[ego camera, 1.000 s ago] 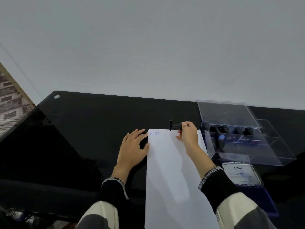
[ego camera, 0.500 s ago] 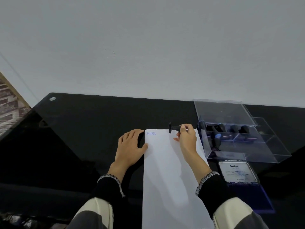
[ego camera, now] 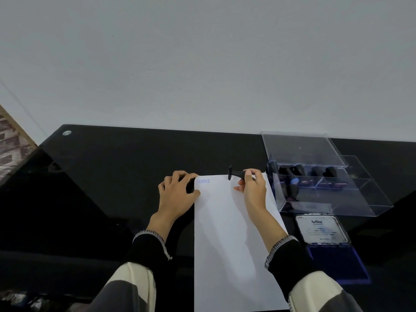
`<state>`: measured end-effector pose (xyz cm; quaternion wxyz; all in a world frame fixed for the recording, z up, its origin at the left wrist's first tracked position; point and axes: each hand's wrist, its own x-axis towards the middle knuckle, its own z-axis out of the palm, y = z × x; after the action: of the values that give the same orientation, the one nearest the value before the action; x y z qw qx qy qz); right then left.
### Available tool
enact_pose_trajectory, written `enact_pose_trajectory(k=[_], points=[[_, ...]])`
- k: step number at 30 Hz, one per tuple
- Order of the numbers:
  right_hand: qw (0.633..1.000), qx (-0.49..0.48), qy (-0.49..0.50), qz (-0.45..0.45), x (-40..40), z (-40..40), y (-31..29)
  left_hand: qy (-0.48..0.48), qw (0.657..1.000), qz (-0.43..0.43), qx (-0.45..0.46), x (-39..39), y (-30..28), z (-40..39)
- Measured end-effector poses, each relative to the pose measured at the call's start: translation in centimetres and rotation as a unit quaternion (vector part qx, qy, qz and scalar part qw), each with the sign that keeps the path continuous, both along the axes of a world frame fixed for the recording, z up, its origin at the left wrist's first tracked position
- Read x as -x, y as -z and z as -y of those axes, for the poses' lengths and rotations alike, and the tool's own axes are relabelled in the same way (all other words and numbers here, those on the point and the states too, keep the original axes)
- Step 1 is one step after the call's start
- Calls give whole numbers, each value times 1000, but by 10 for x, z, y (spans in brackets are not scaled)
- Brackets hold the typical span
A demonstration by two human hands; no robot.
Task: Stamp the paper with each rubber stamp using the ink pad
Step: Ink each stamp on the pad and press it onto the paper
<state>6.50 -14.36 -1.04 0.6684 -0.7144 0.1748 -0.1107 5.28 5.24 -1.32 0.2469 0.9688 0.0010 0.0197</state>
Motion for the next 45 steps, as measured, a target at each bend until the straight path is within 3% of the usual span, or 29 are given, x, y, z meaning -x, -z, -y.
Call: enact_pose_trajectory(k=[8, 14, 22, 26, 31, 37, 45], points=[[999, 13, -47, 24, 16, -1, -9, -36, 999, 7, 25, 18, 4, 8], [994, 29, -73, 74, 43, 12, -27, -72, 989, 112, 67, 42, -2, 38], [983, 110, -92, 116, 94, 79, -60, 40, 985, 140, 89, 84, -4, 117], [970, 202, -78, 112, 131, 132, -65, 127, 979, 141, 71, 104, 0, 151], [925, 361, -118, 26, 165, 186, -52, 204, 974, 94, 17, 116, 12, 167], [852, 498, -161, 22, 177, 198, -49, 211, 973, 89, -2, 118, 17, 164], [804, 564, -188, 11, 177, 190, -51, 207, 975, 80, 15, 119, 17, 165]])
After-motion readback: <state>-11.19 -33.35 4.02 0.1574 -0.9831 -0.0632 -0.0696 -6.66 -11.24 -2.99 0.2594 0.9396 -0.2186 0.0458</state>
